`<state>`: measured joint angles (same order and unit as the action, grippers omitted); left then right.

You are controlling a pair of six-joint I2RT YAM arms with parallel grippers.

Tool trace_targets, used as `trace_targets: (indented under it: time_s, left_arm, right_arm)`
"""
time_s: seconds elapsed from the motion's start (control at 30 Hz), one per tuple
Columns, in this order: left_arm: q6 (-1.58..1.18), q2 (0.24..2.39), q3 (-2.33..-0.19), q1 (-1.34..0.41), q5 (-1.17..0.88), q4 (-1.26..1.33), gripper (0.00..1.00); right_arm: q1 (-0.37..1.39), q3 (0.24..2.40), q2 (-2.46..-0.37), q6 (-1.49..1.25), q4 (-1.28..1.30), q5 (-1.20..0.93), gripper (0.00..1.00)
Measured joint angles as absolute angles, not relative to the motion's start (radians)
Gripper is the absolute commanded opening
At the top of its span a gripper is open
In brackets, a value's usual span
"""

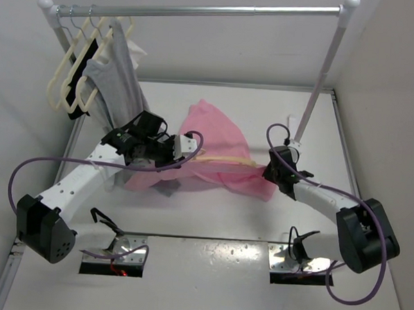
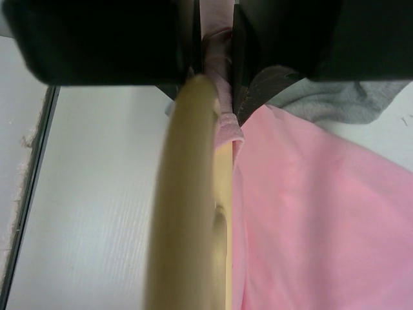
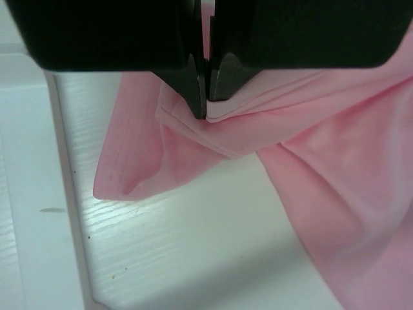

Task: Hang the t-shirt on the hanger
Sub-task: Place tshirt on hanger

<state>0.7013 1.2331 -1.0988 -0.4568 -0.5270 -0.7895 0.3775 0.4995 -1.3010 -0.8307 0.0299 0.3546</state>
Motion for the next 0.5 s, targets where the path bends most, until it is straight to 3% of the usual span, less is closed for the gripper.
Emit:
trace_targets:
  time_s: [0.5]
  left_arm:
    - [0.581, 1.295, -1.116, -0.417, -0.517, -0.752, 0.0]
  right_arm:
    - [0.272, 0.427, -1.223, -0.831, 0.016, 0.241, 0.0]
